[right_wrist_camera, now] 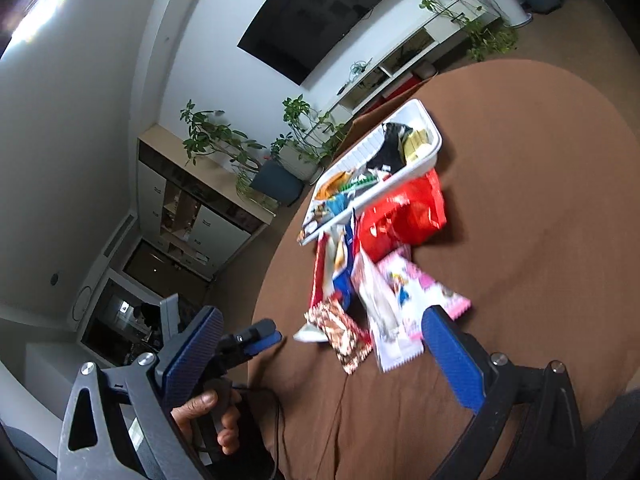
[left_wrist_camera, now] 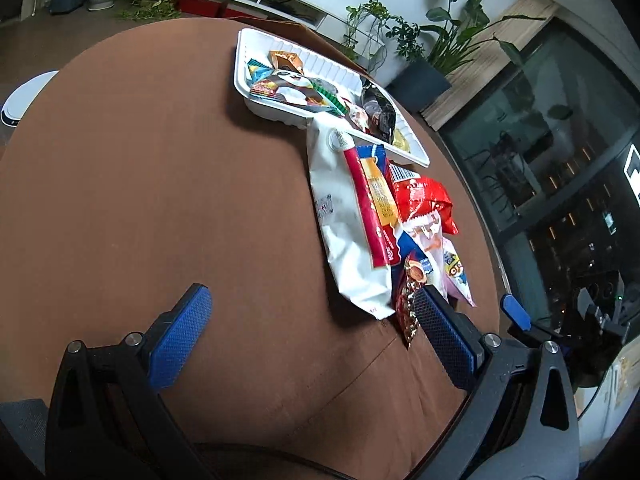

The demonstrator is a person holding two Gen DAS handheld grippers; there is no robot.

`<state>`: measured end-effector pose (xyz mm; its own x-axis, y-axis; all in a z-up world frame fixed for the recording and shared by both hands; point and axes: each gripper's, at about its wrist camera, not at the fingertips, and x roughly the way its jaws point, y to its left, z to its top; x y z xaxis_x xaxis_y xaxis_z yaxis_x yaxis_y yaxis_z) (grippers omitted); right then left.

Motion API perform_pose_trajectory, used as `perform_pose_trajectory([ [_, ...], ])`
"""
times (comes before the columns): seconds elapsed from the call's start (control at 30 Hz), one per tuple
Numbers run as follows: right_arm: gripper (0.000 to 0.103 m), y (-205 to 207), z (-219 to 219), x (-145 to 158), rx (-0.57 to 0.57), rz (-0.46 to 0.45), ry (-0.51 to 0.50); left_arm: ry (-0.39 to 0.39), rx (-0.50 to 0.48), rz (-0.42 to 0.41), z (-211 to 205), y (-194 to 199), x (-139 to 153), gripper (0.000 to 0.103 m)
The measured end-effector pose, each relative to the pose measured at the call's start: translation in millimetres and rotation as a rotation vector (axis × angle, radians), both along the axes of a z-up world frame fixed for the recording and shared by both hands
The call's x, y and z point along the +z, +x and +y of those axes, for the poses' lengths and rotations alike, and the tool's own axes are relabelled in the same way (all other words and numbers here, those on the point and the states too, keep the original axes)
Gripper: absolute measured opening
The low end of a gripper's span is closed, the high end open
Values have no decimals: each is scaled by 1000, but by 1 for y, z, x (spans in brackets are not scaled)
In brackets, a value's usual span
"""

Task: Organize snacks
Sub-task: 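Move both grippers back over the snack pile, then grasp the white-and-red stick packet with the left gripper and lift it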

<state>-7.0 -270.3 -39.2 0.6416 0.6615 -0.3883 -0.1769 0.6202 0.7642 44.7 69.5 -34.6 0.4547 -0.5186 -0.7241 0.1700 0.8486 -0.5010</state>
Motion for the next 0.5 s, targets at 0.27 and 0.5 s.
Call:
perform_pose_trajectory([
  [0.27, 102, -2, 2, -5, 2, 5, 16, 33, 5, 10, -10, 8, 6, 103],
  [0.5, 102, -8, 0, -6, -11, -21, 12, 69, -16, 18, -25, 18, 10, 103],
])
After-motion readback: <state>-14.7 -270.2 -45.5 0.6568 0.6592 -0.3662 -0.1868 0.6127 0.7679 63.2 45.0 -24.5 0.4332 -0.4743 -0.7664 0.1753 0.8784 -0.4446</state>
